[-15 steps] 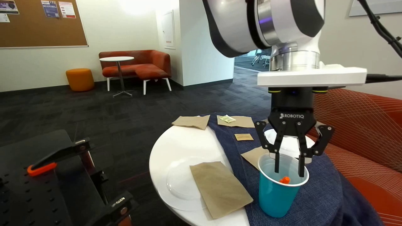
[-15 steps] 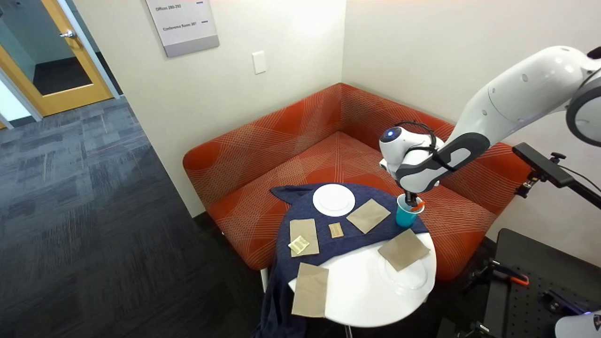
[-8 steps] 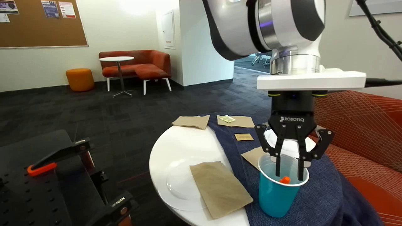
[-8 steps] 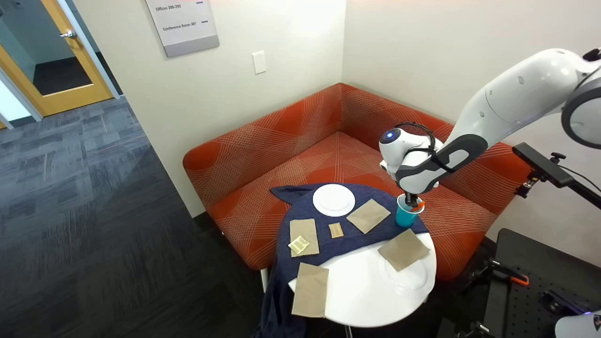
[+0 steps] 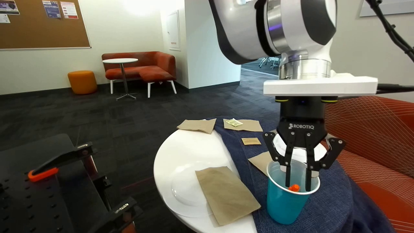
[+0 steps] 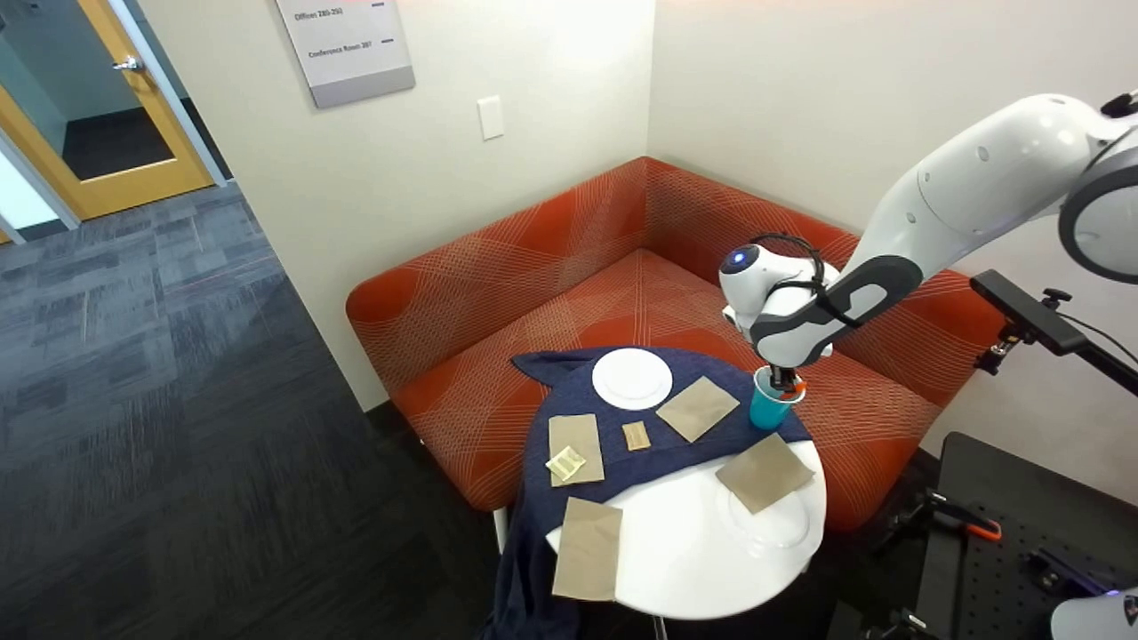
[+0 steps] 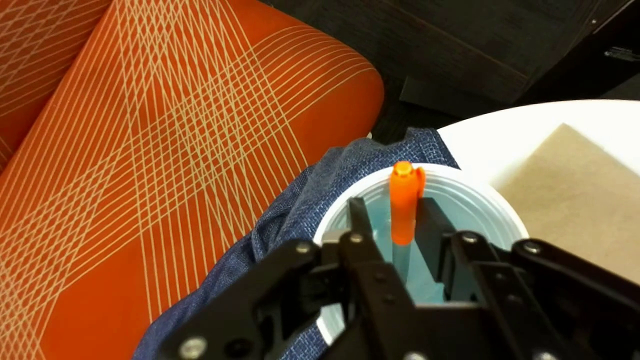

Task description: Remove the marker from the cup and place it on the table and move the cup to the left

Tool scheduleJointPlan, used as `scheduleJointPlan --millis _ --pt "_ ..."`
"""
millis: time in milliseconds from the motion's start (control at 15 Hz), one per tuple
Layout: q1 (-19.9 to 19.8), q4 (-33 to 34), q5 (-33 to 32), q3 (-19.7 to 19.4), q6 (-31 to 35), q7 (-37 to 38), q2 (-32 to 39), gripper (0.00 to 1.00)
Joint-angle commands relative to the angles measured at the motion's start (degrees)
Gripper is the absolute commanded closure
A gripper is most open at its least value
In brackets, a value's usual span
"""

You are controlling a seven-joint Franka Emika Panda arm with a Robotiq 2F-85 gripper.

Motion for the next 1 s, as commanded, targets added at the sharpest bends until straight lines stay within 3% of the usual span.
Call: scheduleJointPlan --millis 0,67,600,933 --pt "1.3 1.4 0.3 -0.7 -2.6 1.8 0.7 0.89" --pt "1.4 1.5 0.3 -0.7 -2.9 2.0 0.8 1.00" --pt "2.5 0.0 1.2 -0.6 -3.4 6.1 -2.3 0.97" --pt "4.2 -1.3 0.7 -1.5 -8.7 11.3 -7.7 0.97"
